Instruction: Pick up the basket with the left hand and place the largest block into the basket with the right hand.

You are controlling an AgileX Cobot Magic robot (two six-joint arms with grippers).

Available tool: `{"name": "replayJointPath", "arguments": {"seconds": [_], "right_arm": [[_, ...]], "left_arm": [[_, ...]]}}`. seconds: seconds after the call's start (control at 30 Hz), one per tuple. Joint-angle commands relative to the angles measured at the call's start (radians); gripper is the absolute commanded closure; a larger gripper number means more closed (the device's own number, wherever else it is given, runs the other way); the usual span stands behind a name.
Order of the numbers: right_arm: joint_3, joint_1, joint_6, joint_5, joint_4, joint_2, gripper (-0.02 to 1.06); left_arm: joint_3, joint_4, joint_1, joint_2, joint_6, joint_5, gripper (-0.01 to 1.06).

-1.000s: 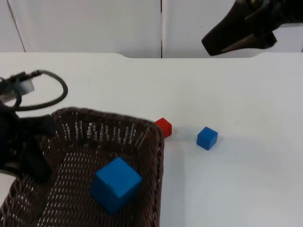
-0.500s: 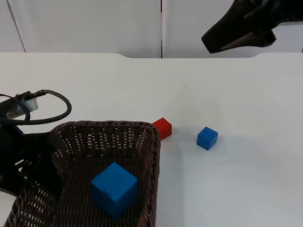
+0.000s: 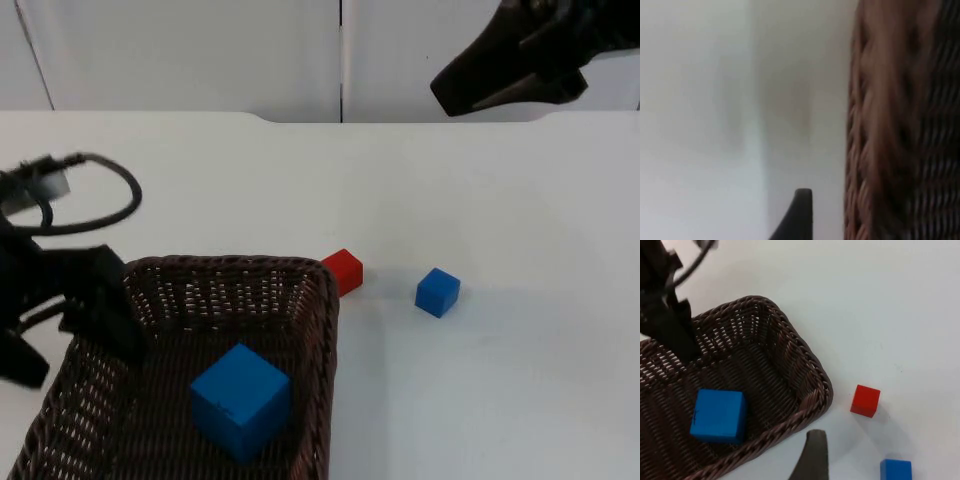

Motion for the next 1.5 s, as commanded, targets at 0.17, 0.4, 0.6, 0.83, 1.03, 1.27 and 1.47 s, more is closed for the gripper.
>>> {"name": "replayJointPath", "arguments": {"seconds": [0.17, 0.4, 0.6, 0.83, 1.03, 1.27, 1.47], "right_arm": [[0.008, -0.005, 0.021, -0.011, 0.003, -0.013, 0.34], [0.008, -0.005, 0.045, -0.011, 0.005, -0.013, 0.34], [0.008, -0.005, 0.056, 0.012, 0.005, -0.013, 0.34], [0.012, -0.005, 0.062, 0.040, 0.006, -0.029, 0.34], [0.086, -0.005, 0.062, -0.039, 0.014, -0.157, 0.34], [0.209, -0.005, 0.062, -0.093, 0.028, -0.338, 0.34], [0.293, -0.005, 0.106, -0.089, 0.028, -0.496, 0.34]], "left_arm": [[-0.001, 0.000, 0.002, -0.210, -0.007, -0.039, 0.21], [-0.001, 0.002, 0.002, -0.446, -0.011, -0.052, 0.21], [-0.001, 0.012, 0.002, -0.619, -0.011, -0.054, 0.21], [-0.001, 0.030, 0.002, -0.779, -0.011, -0.017, 0.21], [-0.001, 0.063, 0.002, -0.911, -0.011, 0.003, 0.21], [-0.001, 0.094, 0.002, -1.063, -0.011, 0.048, 0.21], [-0.001, 0.122, 0.002, -1.182, -0.052, 0.084, 0.21]]}}
